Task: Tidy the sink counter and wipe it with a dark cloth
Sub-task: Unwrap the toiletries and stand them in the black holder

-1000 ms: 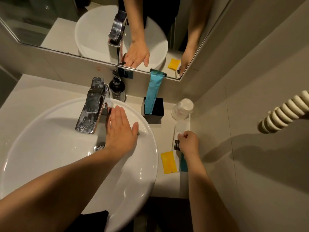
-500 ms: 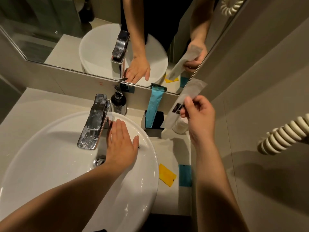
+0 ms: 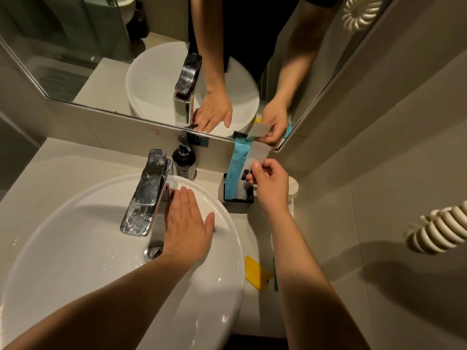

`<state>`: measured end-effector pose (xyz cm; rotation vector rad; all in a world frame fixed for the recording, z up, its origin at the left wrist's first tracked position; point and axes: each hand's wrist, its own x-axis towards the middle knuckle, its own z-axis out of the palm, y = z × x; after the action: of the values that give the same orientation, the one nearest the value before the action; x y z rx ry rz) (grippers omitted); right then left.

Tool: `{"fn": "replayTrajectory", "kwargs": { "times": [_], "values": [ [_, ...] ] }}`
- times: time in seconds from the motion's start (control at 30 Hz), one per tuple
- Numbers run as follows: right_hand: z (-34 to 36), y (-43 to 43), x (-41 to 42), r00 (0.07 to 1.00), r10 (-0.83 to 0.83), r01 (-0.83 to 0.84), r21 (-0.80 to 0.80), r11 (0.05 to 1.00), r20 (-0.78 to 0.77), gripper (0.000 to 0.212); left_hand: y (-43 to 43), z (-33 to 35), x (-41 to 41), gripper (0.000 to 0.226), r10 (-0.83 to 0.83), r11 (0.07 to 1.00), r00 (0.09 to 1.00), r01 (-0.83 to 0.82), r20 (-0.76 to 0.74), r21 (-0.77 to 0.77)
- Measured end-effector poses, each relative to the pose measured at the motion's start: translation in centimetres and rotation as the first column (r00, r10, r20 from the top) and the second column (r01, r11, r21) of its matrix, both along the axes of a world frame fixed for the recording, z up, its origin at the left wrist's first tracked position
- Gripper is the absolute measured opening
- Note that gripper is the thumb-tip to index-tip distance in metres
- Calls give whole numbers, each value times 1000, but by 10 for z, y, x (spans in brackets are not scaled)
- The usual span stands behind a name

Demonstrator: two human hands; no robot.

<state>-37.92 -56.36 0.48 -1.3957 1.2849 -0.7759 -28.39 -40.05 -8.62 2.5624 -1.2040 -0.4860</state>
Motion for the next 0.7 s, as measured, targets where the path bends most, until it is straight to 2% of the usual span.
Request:
{"fn": "replayTrajectory", "kwargs": {
  "times": [0.27,0.7],
  "values": [
    [-24,-5,5,997,-16,20,55,998,-73,13,0,0,-1,81,11,1000,1000,-11,-7,-2],
    [-22,4,-21,994,-91,93,34,995,-66,14,3,-1,-4,82,4,999,1000,-4,4,32]
  ]
}}
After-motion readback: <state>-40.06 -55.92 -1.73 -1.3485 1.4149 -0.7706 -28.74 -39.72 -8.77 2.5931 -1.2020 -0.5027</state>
